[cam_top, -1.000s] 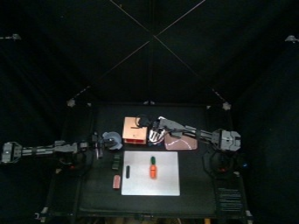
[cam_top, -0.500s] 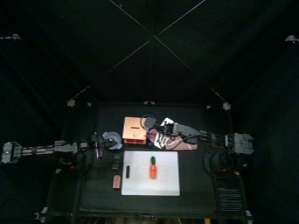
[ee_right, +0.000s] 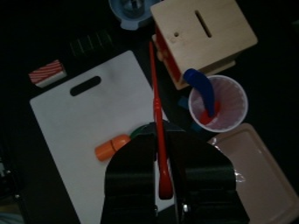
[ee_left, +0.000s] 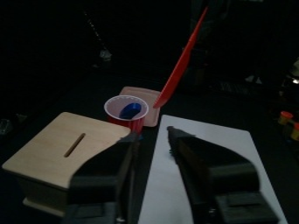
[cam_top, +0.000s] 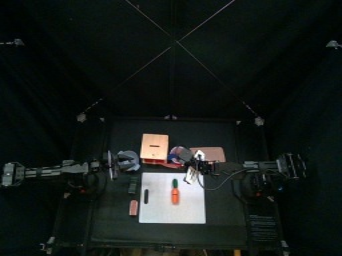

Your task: Grab knife with other hand

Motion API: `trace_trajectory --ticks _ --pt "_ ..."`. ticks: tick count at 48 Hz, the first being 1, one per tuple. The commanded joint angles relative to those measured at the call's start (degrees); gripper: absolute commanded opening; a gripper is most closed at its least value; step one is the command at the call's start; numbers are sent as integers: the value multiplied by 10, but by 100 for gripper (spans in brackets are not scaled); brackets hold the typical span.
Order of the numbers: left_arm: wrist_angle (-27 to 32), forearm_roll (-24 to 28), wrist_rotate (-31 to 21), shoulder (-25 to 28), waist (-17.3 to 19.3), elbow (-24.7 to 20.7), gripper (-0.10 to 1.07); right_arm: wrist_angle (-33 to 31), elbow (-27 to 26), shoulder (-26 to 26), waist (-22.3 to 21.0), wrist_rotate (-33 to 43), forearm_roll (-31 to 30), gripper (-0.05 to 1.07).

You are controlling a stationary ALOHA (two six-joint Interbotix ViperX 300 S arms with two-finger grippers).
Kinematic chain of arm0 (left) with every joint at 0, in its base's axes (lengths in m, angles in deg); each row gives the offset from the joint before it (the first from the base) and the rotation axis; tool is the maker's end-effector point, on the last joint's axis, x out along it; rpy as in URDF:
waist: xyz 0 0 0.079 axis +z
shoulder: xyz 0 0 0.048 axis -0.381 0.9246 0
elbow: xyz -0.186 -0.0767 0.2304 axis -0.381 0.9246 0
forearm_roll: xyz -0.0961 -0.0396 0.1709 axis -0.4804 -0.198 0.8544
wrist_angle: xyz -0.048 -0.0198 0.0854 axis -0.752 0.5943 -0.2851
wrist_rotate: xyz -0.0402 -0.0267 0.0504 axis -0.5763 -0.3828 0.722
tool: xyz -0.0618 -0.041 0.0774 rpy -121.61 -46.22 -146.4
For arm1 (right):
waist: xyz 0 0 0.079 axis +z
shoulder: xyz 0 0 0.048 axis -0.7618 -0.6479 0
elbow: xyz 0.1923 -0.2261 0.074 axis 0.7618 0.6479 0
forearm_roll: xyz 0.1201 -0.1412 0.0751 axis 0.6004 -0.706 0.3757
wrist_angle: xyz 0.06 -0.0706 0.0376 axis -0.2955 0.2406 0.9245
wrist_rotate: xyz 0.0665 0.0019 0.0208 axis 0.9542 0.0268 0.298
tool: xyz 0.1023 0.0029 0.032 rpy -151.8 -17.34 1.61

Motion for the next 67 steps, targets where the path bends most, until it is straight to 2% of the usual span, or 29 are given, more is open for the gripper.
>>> trace_trajectory --ticks 1,6,14,26,33,43,57,67 --pt "-4 0 1 2 -6 -21 99 79 48 27 1 15 -8 36" --pt "-1 1 1 6 -23 -26 102 176 110 34 2 25 -36 36" --pt "-1 6 1 25 -50 -30 102 287 171 28 2 24 -72 36" --pt "-1 7 2 77 -110 -57 102 386 226 33 -13 22 -102 36" --pt "-6 7 1 105 -116 -69 102 453 258 40 -40 22 -103 36" --pt "-32 5 -1 132 -118 -73 102 552 298 77 -78 16 -99 36" --pt "-59 5 -1 190 -125 -97 102 625 357 113 -97 12 -76 36" --pt "-63 4 -1 252 -127 -135 102 631 365 110 -97 11 -73 36"
